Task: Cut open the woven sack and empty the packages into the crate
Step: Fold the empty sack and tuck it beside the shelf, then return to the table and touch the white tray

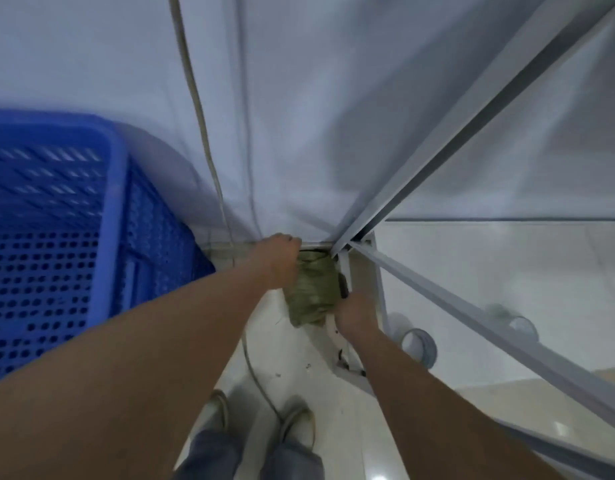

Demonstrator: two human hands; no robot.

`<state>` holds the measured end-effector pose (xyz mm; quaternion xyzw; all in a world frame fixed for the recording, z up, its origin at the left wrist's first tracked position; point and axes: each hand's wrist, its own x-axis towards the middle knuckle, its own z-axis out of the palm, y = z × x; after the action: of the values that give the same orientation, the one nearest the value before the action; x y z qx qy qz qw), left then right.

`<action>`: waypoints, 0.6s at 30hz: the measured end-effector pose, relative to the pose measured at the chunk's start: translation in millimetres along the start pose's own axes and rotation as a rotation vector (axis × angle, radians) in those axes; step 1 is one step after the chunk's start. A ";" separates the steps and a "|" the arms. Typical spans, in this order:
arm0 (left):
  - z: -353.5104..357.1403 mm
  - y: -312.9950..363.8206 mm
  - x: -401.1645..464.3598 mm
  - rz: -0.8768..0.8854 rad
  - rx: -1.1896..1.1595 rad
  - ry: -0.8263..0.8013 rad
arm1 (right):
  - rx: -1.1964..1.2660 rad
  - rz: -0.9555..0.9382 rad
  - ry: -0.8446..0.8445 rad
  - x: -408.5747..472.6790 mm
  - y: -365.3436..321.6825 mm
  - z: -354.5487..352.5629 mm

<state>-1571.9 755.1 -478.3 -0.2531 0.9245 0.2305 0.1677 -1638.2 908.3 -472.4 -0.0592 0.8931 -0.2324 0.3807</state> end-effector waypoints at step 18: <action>-348.6 118.1 -341.4 -0.204 0.128 0.309 | -0.419 -0.621 0.167 -360.6 -217.4 -236.6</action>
<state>-1425.3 800.8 -0.3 -0.3667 0.9216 0.1113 0.0622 -1567.5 905.4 5.4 -0.3844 0.8887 -0.1530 0.1976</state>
